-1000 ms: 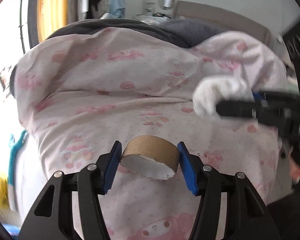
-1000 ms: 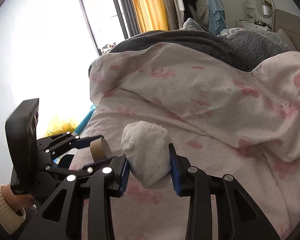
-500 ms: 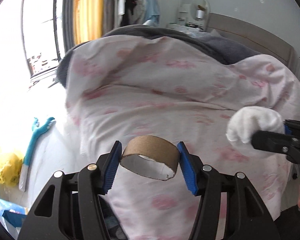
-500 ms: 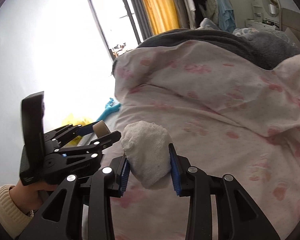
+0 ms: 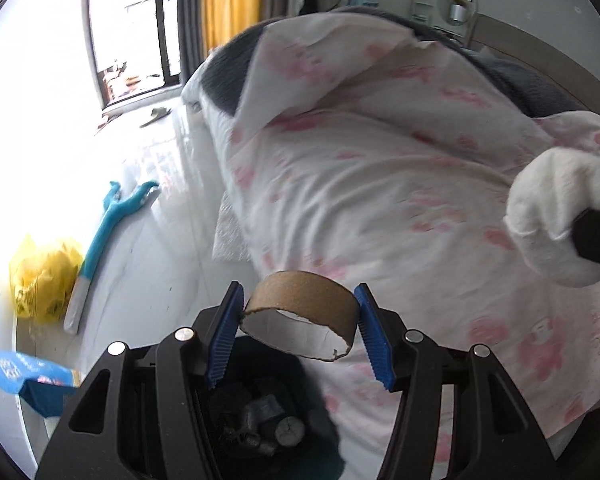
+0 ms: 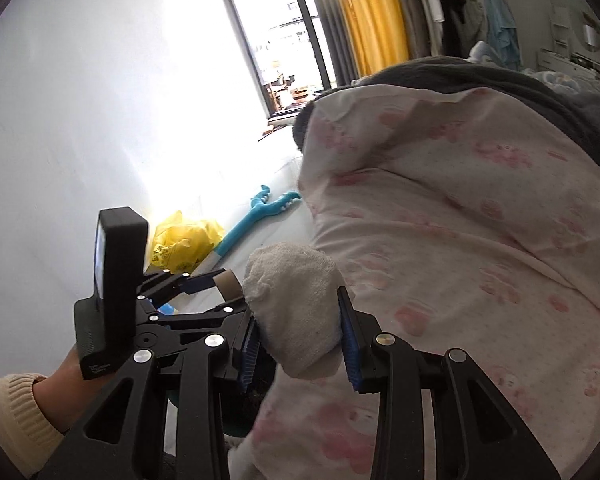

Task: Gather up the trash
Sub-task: 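Carry the tape core and white sock from the bed toward the teal bin, then open the left tool over the bin while the right tool lowers the sock in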

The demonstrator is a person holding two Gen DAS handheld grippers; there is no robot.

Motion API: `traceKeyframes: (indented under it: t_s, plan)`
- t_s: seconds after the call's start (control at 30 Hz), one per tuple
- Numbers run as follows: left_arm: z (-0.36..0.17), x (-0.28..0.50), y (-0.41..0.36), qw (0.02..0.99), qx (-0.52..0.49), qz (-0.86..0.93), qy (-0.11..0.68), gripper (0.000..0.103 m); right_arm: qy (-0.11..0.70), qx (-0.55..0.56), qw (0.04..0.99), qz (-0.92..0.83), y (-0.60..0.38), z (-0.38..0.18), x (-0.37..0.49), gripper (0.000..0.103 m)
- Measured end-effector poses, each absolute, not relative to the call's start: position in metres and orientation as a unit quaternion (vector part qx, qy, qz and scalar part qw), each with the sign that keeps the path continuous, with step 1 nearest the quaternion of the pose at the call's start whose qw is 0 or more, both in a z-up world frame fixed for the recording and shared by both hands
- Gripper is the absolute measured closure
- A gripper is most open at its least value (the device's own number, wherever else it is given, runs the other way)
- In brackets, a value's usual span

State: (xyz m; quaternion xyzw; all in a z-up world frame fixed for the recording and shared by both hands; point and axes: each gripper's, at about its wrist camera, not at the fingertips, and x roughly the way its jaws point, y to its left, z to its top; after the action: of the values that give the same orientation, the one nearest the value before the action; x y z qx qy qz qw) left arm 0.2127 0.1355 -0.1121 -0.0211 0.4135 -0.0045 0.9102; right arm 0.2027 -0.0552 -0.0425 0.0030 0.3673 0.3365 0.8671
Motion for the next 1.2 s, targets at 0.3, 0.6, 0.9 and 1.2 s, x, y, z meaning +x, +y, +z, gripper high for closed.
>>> traceKeyframes:
  t_s: [0.3,0.6,0.9,1.2]
  plan:
    - [-0.148,0.206,0.177,0.887,-0.036,0.017,0.46,0.043,0.376,-0.008,0.849,0.371,-0.001,-0.054,0.203,0.067]
    - [-0.184,0.191,0.22,0.854,-0.076,0.04,0.514,0.043,0.392,-0.029,0.829,0.398,0.051,-0.069,0.199,0.067]
    - [-0.229,0.18,0.247,0.808,-0.089,0.054,0.581,0.043,0.415,-0.049,0.813,0.406,0.087,-0.093,0.198,0.067]
    - [-0.251,0.167,0.254,0.779,-0.093,0.031,0.62,0.026,0.462,-0.069,0.791,0.395,0.114,-0.127,0.201,0.067]
